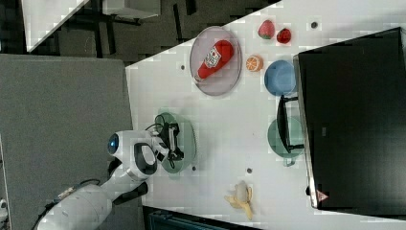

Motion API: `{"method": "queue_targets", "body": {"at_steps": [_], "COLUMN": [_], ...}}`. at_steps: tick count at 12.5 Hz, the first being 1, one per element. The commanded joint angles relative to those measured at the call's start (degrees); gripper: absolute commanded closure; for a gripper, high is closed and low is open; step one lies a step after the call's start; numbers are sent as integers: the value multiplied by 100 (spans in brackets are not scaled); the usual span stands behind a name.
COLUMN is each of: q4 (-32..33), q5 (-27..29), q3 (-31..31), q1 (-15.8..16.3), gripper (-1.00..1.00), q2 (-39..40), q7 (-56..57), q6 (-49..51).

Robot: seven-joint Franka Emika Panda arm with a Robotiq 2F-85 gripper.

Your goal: Drag strainer left to right.

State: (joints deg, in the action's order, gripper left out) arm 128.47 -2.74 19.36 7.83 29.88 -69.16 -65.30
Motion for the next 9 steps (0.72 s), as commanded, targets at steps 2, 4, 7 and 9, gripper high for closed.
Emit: {"method": "queue_targets", "body": {"at_steps": [2,4,7,9], "q4": [88,263,539,697], "q5": [24,23,23,23], "q3": [-188,-284,-430,-612], "q1": [-208,-341,-543,-641], "gripper": [-100,-100,-100,-100], "q2": [-267,-405,-615,-728], "q7": [-150,-8,444,814], "q6": [94,95,96,95]}}
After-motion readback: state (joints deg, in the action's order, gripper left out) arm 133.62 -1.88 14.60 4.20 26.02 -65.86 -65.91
